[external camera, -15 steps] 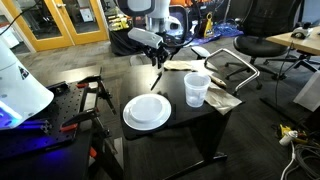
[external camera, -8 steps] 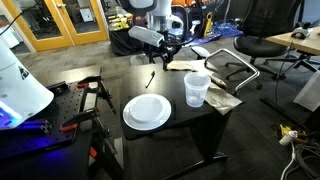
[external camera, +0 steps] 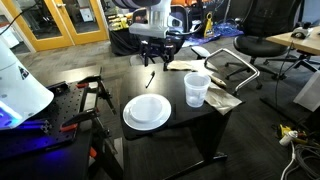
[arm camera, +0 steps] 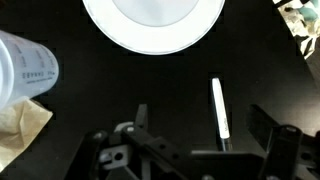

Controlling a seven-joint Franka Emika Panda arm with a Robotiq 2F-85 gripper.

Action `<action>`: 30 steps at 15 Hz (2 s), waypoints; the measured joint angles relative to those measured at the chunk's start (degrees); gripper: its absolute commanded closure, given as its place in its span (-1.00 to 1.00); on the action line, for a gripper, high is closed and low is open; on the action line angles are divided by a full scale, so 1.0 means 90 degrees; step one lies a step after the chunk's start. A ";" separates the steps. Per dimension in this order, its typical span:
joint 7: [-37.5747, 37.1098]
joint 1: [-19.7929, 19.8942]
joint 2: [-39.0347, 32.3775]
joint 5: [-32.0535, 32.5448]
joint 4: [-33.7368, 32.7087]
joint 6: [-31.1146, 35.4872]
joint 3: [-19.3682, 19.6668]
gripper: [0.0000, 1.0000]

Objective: Remove the black sharpie from the cup, put it on the table, and then put it back in the cup

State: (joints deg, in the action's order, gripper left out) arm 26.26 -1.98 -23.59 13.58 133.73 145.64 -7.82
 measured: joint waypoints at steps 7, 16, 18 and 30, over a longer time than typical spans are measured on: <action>0.0000 -0.0074 -0.0030 0.0090 -0.0009 -0.0055 -0.0006 -1.00; 0.0526 -0.0081 -0.0375 0.0107 0.0005 0.1167 -0.0282 -1.00; 0.0667 -0.0061 -0.0530 0.0107 0.0020 0.1454 -0.0410 -1.00; 0.0834 -0.0099 -0.1123 0.0360 0.0081 0.2190 -0.0641 -1.00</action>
State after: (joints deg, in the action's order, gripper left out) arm 33.77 -2.87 -33.69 16.82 134.46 165.35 -13.59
